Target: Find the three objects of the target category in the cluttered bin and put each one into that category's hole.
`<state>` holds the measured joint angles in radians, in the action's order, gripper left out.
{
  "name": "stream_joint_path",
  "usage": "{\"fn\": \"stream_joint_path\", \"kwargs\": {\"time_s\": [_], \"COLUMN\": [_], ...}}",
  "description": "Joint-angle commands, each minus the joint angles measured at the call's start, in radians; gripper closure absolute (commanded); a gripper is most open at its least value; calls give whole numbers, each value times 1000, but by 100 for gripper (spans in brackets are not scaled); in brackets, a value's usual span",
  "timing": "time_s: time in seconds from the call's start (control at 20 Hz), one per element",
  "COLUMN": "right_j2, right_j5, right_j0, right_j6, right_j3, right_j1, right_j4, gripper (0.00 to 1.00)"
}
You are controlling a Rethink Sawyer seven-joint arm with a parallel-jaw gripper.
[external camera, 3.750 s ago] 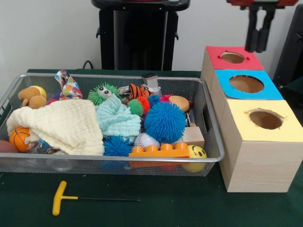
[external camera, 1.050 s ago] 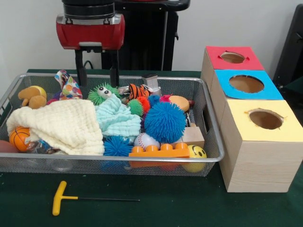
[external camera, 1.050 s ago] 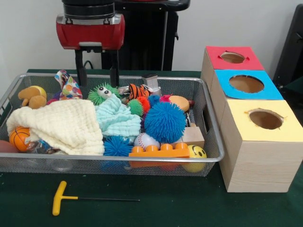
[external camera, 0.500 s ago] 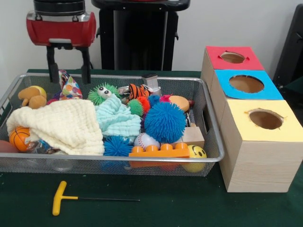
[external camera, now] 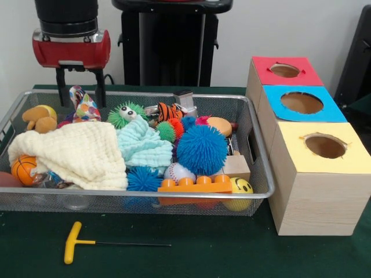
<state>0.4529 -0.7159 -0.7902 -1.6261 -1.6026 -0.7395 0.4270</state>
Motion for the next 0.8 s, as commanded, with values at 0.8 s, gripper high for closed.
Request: {"fn": "stream_joint_path", "kwargs": {"time_s": [0.8], "right_j2": [127], "right_j5": [15], "right_j0": [-136], "right_j6": [216], "right_j3": [-207], "right_j1": [7], "right_j4": [114], "gripper": [0]}}
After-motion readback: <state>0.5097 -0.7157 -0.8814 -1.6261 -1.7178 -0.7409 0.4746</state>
